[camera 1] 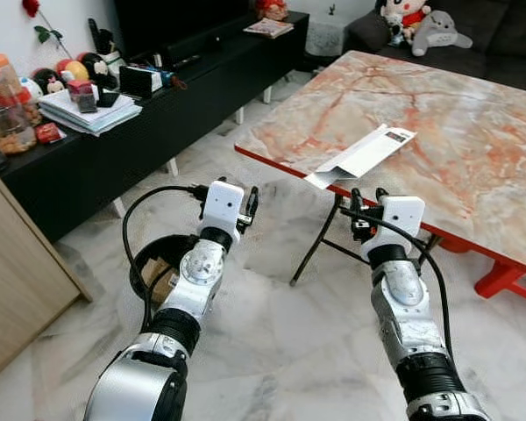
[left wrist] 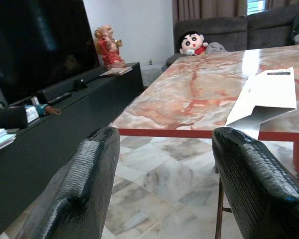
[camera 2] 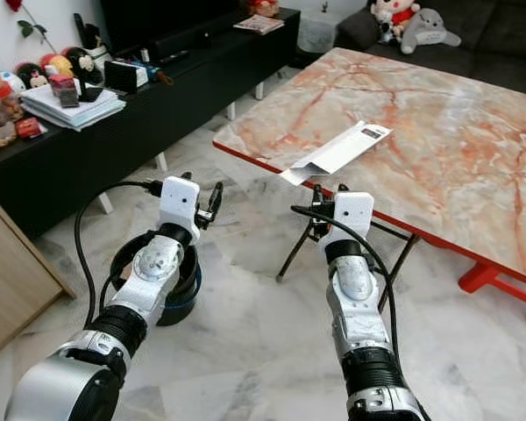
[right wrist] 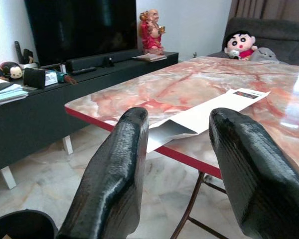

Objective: Picking trash to rubbish bin

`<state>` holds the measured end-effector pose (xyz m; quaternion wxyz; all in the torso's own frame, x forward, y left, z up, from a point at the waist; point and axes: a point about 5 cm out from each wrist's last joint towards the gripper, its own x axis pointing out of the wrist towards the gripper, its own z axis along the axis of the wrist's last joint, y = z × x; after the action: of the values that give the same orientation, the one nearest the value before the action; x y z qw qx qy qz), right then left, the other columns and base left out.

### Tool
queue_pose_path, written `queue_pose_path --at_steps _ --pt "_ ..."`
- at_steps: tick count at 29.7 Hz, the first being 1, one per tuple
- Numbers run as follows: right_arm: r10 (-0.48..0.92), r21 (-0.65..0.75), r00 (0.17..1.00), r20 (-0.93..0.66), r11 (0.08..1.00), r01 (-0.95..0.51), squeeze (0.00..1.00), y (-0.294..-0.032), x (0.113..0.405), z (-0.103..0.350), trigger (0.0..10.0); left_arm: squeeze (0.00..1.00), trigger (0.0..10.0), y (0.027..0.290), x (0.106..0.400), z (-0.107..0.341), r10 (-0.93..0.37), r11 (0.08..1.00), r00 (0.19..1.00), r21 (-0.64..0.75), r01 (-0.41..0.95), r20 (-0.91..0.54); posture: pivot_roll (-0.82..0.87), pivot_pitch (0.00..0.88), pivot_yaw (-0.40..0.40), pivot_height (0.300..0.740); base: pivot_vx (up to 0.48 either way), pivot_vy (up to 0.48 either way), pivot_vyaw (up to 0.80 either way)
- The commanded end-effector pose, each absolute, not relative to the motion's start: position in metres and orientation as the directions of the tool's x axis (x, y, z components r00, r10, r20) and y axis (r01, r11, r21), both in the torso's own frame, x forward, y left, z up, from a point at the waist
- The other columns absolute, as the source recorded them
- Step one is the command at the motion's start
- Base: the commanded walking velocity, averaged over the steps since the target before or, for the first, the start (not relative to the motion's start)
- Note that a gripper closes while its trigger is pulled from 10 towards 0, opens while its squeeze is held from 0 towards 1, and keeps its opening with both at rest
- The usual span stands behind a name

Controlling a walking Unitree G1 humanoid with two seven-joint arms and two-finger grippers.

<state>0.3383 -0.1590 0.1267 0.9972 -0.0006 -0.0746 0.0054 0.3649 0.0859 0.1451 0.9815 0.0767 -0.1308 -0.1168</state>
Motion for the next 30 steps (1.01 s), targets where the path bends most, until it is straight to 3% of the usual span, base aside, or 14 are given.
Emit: queue_pose_path --at_steps 1,5,10,30 --pt "0.005 0.0 0.987 0.16 1.0 -0.005 0.0 -0.1578 0.3384 0.1306 10.0 0.0 10.0 0.0861 0.365 0.148 -0.255 0.96 0.935 0.177 0.215 0.247 0.06 0.0 -0.034 0.74 0.0 0.0 -0.79" --pt "0.0 -0.001 0.987 0.158 1.0 0.0 0.0 -0.1578 0.3383 0.1306 10.0 0.0 10.0 0.0853 0.3654 0.1482 -0.256 0.959 0.936 0.185 0.214 0.242 0.06 0.0 -0.034 0.74 0.0 0.0 -0.79" --pt "-0.002 0.002 0.987 0.158 1.0 0.001 0.0 -0.1577 0.3385 0.131 10.0 0.0 10.0 0.0848 0.3663 0.1471 -0.252 0.959 0.94 0.187 0.212 0.228 0.06 0.0 -0.031 0.74 0.0 -0.454 -0.79" --pt "-0.011 0.015 0.989 0.147 1.0 0.008 0.0 -0.1578 0.3355 0.1283 10.0 0.0 10.0 0.0853 0.3664 0.1489 -0.257 0.959 0.939 0.179 0.219 0.228 0.05 0.036 -0.02 0.74 0.0 0.0 -0.79"
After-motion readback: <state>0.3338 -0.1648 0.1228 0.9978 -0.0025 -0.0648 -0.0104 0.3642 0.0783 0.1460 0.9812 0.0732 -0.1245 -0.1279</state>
